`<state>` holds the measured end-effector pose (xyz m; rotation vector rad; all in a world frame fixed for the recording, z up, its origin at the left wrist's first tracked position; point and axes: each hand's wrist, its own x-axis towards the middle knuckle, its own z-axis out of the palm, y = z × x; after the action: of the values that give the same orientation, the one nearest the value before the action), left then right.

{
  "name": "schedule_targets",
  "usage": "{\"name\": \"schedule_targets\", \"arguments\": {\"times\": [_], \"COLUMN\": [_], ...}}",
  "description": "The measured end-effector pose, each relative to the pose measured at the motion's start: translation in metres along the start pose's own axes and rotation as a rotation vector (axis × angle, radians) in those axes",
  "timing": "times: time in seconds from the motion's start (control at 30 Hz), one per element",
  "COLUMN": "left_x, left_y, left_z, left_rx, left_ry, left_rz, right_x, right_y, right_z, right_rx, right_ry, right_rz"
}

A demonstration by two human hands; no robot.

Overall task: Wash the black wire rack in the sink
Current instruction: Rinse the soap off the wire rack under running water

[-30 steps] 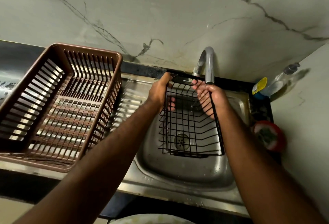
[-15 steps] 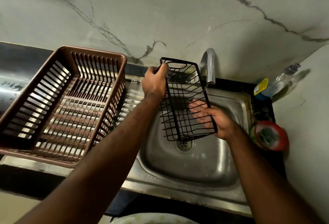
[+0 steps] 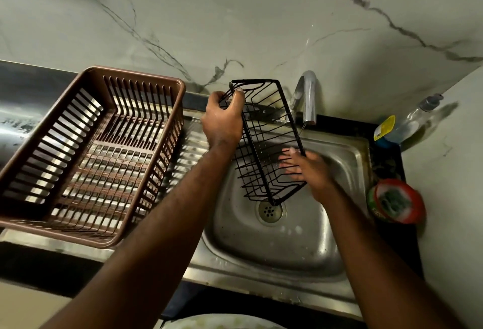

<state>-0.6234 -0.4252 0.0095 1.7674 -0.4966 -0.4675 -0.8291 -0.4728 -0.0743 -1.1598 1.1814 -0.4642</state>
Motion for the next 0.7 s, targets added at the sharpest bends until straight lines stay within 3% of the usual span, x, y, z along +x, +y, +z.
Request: {"name": "schedule_targets", "arguments": {"times": [0.07, 0.17, 0.37, 0.5, 0.6, 0.7], "left_x": [0.003, 0.01, 0.014, 0.014, 0.012, 0.006], "left_y": [0.002, 0.007, 0.003, -0.008, -0.02, -0.024], "left_z": [-0.002, -0.007, -0.01, -0.007, -0.003, -0.001], "left_rx": [0.009, 0.024, -0.031, -0.035, -0.115, -0.189], "left_ry": [0.004, 0.006, -0.024, -0.095, -0.22, -0.266], "left_rz": [0.027, 0.026, -0.05, -0.098, -0.171, -0.209], "right_x": [0.004, 0.011, 0.018, 0.022, 0.017, 0.01], "right_y": [-0.006, -0.019, -0.042, -0.047, -0.062, -0.077], "right_z": [0.005, 0.009, -0.002, 0.0, 0.002, -0.004], "right_rx": [-0.079, -0.136, -0.154, -0.171, 0.019, 0.057], "right_ry": [0.094, 0.083, -0.169, -0.174, -0.182, -0.178], "right_rz": [-0.12, -0.179, 0.064, 0.091, 0.115, 0.191]}}
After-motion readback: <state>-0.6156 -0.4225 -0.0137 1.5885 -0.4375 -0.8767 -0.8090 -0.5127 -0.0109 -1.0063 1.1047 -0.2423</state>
